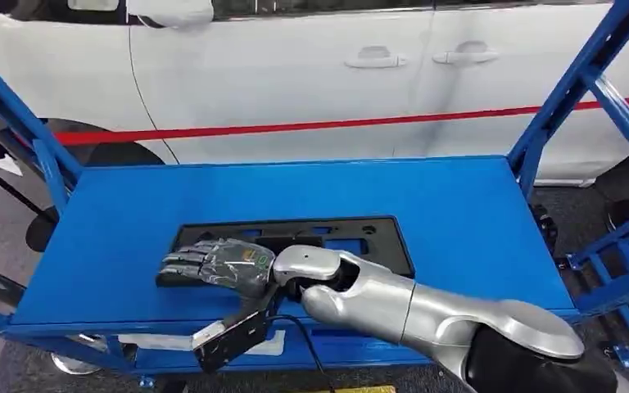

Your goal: Take the parts from the cabinet and place them on the table.

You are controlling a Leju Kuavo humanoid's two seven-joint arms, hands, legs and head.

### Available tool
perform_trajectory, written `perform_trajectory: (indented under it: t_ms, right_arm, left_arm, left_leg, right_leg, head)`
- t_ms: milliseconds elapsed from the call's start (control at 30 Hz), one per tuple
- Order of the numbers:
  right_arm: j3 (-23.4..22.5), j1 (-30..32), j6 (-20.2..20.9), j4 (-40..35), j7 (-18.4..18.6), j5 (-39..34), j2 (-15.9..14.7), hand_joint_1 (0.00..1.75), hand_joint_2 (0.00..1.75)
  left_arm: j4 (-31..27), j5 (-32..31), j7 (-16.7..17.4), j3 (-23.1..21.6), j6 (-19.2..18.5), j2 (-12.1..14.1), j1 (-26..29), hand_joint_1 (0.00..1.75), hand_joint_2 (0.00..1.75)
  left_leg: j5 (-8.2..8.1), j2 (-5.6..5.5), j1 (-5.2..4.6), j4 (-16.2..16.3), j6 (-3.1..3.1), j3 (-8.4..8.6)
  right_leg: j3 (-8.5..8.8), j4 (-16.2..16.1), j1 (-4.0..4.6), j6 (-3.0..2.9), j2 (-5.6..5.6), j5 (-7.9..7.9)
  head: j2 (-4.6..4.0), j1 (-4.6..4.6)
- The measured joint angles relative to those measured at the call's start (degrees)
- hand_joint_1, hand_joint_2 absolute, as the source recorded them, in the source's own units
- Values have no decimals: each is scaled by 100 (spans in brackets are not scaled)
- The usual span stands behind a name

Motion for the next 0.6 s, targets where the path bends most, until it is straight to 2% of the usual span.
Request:
perform_trajectory:
  t_ms: [33, 67, 100, 133, 200, 233, 267, 300, 333, 367, 400, 433, 533, 600]
  right_arm:
    - [7, 0, -15, 2, 0, 0, 0, 0, 175]
    - [7, -3, -46, 2, 0, -2, 2, 0, 175]
    - [7, -6, -85, 7, 2, -4, 9, 0, 175]
    - [4, -10, -120, 17, 2, -9, 18, 0, 175]
    - [11, 6, -162, 59, -2, -20, 31, 0, 175]
    - [22, 15, -173, 96, -4, -31, 31, 0, 175]
    - [37, 29, -170, 146, -9, -35, 31, 0, 175]
    - [44, 41, -170, 188, -11, -41, 31, 0, 175]
    - [44, 47, -170, 236, -20, -48, 39, 0, 175]
    - [44, 46, -170, 303, -26, -57, 61, 0, 175]
    - [44, 44, -170, 354, -33, -66, 81, 0, 175]
    - [44, 43, -173, 398, -44, -72, 94, 0, 175]
    - [44, 55, -173, 509, -79, -74, 140, 0, 175]
    - [44, 52, -173, 568, -81, -76, 146, 0, 175]
  left_arm:
    - [0, 0, -2, 0, 0, 0, 2, 0, 0]
    - [0, 2, -7, 0, 2, 0, 2, 0, 0]
    - [0, 7, -15, 0, 2, 0, 4, 0, 0]
    - [0, 20, -26, 0, 11, 0, 4, 0, 0]
    - [0, 26, -50, 0, 15, 0, 8, 0, 0]
    - [0, 28, -57, 0, 15, -4, 14, 0, 0]
    - [0, 35, -61, 0, 17, -7, 25, 0, 0]
    - [0, 39, -63, 0, 20, -7, 29, 0, 0]
    - [0, 44, -66, 0, 22, -7, 30, 0, 0]
    - [0, 50, -70, 0, 24, -7, 27, 0, 0]
    - [0, 63, -72, 2, 28, -4, 27, 0, 0]
    - [0, 79, -72, 2, 33, 4, 19, 0, 0]
    - [0, 98, -79, 2, 44, 4, 31, 0, 0]
    - [0, 103, -81, 2, 44, -7, 32, 0, 0]
  left_leg:
    - [19, 3, 8, -21, -43, 1]
    - [-25, 3, 29, 24, -81, -35]
    - [-155, 2, 31, 147, -100, -81]
    - [-368, 2, 34, 450, -112, -205]
    - [-785, 3, 41, 1330, -140, -570]
    - [-874, 3, 41, 1676, -148, -714]
    - [-816, 3, 41, 1752, -144, -732]
    - [-646, 3, 40, 1560, -135, -623]
    - [-408, 3, 38, 1163, -119, -409]
    - [-145, 3, 36, 584, -87, -110]
    - [-72, 2, 32, 153, -50, 90]
    - [-187, -5, -13, 33, -34, 227]
    - [-146, -13, -31, -36, 18, 176]
    - [-83, 4, 38, -137, 96, 220]
  right_leg:
    - [-10, -13, 13, -38, 6, 22]
    - [3, -82, -35, -110, -11, 70]
    - [2, -94, -25, -139, -13, 88]
    - [-15, -93, -26, -163, -16, 102]
    - [-44, -89, -4, -183, -22, 116]
    - [-57, -86, 7, -190, -24, 122]
    - [-61, -83, 17, -192, -23, 123]
    - [-60, -79, 23, -192, -21, 123]
    - [-54, -73, 27, -191, -18, 123]
    - [-43, -69, 33, -188, -13, 120]
    - [-46, -70, 32, -182, -11, 118]
    - [-74, -74, 50, -153, -9, 132]
    - [-89, -91, 37, -65, -10, 168]
    - [-96, -25, 40, 6, -9, 101]
  head:
    - [0, 2]
    - [0, 0]
    - [0, 0]
    - [0, -7]
    - [0, -4]
    - [0, -4]
    - [0, -5]
    - [0, -6]
    - [0, -4]
    - [0, -4]
    - [0, -4]
    - [0, -2]
    - [0, 0]
    - [0, 0]
